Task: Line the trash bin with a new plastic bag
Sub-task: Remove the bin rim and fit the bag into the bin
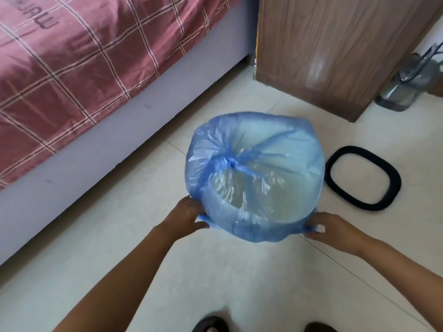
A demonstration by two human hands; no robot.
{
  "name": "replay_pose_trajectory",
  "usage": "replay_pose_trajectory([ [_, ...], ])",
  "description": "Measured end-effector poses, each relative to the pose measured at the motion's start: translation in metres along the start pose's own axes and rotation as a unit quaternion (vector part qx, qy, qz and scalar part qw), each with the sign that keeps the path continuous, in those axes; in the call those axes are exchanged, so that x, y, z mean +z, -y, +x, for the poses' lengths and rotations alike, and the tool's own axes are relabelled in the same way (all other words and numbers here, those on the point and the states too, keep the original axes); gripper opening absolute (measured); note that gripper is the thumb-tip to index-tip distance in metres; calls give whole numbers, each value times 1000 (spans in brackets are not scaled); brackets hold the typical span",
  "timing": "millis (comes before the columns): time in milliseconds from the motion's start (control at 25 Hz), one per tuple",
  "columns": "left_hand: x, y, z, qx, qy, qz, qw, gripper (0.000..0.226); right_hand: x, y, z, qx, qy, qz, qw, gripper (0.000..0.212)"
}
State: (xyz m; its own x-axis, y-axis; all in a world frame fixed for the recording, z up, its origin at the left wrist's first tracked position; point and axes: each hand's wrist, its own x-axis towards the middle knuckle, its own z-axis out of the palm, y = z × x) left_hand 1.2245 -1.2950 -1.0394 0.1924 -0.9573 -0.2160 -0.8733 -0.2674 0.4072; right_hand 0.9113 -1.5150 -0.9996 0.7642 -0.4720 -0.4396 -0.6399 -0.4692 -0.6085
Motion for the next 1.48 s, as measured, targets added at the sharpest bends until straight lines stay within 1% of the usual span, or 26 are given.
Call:
replay_pose_trajectory([
  [40, -4, 1, -2, -41, -17, -64, 997, 29, -1, -2, 0, 27, -4, 23, 999, 30],
  [80, -17, -4, -5, -110, -42, -151, 981, 25, -6, -1, -1, 49, -32, 89, 994, 28],
  [120, -30, -8, -7, -181, -82, -262, 945, 15, -11, 2, -5, 59, -85, 178, 979, 27],
  [160, -46, -16, -10, -226, -150, -368, 889, 8, -18, 9, -10, 55, -153, 259, 952, 28],
  [200, -56, -20, -11, -234, -222, -460, 827, 13, -23, 19, -14, 47, -205, 324, 922, 29],
  [240, -67, -27, -11, -224, -253, -517, 786, 16, -25, 28, -18, 34, -227, 387, 893, 23],
  [280, -73, -35, -9, -202, -234, -565, 765, 21, -24, 41, -22, 16, -215, 456, 863, 19],
  [360, -70, -57, 0, -158, -109, -606, 772, 35, -14, 62, -20, 11, -149, 543, 827, 34],
  [400, -62, -67, 6, -155, -54, -602, 781, 34, -6, 66, -14, 29, -132, 540, 831, 35],
  [480, -49, -80, 16, -183, -27, -585, 789, 29, 2, 76, -6, 55, -125, 515, 846, 35],
  [600, -43, -77, 22, -243, -81, -551, 794, 20, 2, 75, 2, 65, -133, 496, 856, 35],
  [680, -58, -76, 18, -278, -179, -484, 810, 16, -4, 68, 1, 80, -173, 481, 856, 33],
  [720, -71, -78, 13, -264, -242, -437, 825, 18, -9, 66, -1, 84, -213, 454, 861, 31],
  [760, -87, -84, 8, -206, -294, -380, 852, 23, -15, 67, -5, 79, -256, 423, 866, 32],
  [800, -105, -93, 3, -112, -308, -303, 895, 30, -23, 71, -9, 57, -290, 394, 870, 36],
  [840, -119, -101, 2, -12, -269, -203, 941, 39, -31, 77, -12, 16, -306, 363, 880, 38],
  [880, -128, -110, 6, 65, -201, -93, 973, 49, -38, 82, -14, -24, -304, 325, 895, 39],
  [920, -131, -119, 14, 105, -125, 10, 987, 59, -45, 87, -14, -52, -288, 268, 918, 37],
  [960, -129, -126, 27, 110, -47, 86, 989, 64, -49, 90, -12, -66, -269, 192, 941, 34],
  [1040, -116, -136, 58, 66, 87, 156, 982, 61, -55, 95, -6, -70, -242, 73, 965, 34],
  [1160, -92, -145, 94, 20, 226, 173, 958, 54, -65, 104, -3, -83, -289, 85, 950, 43],
  [1240, -81, -153, 107, 16, 289, 180, 940, 50, -76, 106, -3, -91, -355, 77, 927, 43],
  [1280, -79, -159, 110, 22, 303, 186, 934, 48, -81, 104, -2, -87, -360, 70, 926, 43],
  [1360, -87, -169, 108, 27, 260, 187, 947, 49, -89, 102, -1, -62, -300, 74, 949, 47],
  [1440, -107, -165, 88, 47, 140, 207, 967, 54, -93, 100, -7, -64, -243, 56, 966, 54],
  [1480, -118, -159, 72, 71, 87, 227, 967, 61, -95, 100, -12, -89, -243, -1, 966, 57],
])
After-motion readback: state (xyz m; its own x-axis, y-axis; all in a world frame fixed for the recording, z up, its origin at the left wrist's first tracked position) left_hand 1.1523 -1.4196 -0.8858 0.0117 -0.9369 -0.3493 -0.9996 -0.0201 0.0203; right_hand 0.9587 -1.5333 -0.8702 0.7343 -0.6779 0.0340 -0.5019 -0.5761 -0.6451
